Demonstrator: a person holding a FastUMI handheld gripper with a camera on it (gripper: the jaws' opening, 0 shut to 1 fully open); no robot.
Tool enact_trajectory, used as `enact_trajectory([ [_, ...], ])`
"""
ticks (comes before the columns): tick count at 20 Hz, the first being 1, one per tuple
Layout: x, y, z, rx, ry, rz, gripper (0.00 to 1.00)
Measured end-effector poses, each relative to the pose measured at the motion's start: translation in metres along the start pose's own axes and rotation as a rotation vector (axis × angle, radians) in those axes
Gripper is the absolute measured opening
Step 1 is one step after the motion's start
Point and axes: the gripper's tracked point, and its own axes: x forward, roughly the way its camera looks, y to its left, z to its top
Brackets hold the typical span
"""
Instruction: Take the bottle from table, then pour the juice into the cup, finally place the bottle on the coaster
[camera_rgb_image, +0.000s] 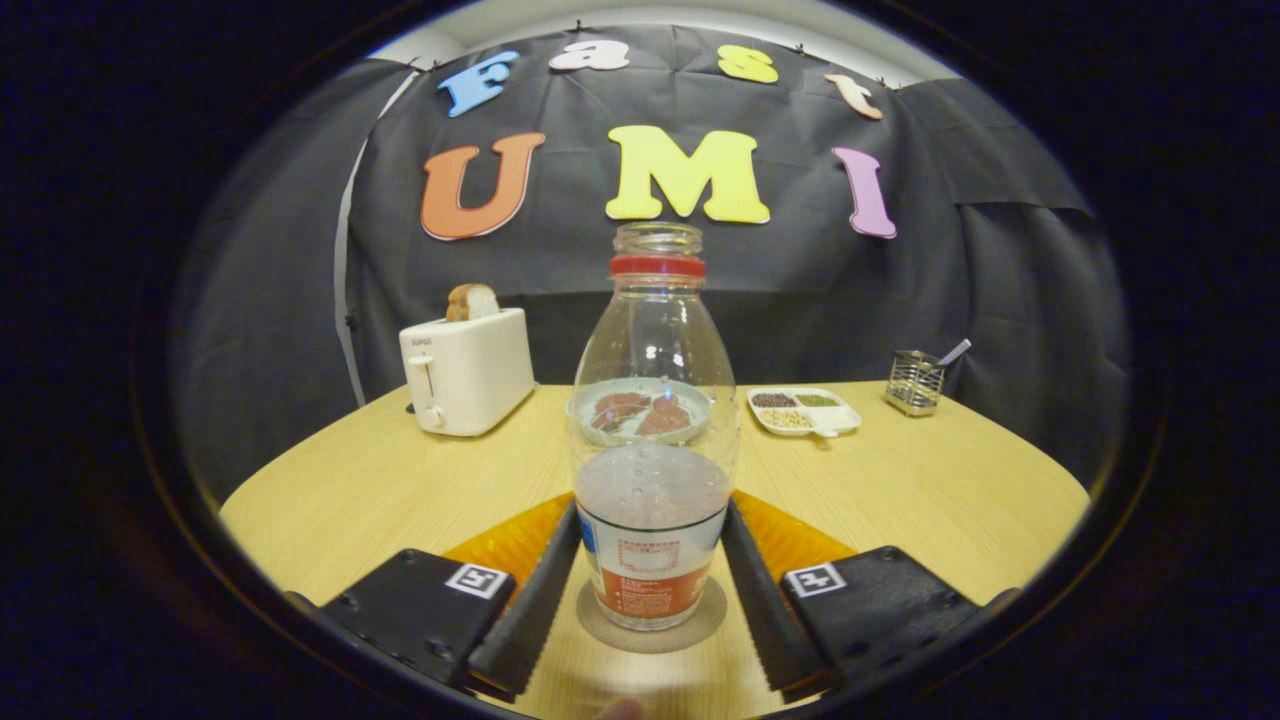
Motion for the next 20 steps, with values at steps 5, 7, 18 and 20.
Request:
enact_trajectory([
  [5, -0.016, -0.004, 0.017, 0.004, -0.031, -0.021, 1.0],
  [7, -0.031, -0.005, 0.024, 0.025, -0.024, -0.036, 1.0],
  [18, -0.22, 0.026, 0.152, 0.046, -0.178, 0.002, 1.0],
  [20, -0.265, 0.033, 0.179, 0.064, -0.214, 0.03, 1.0],
])
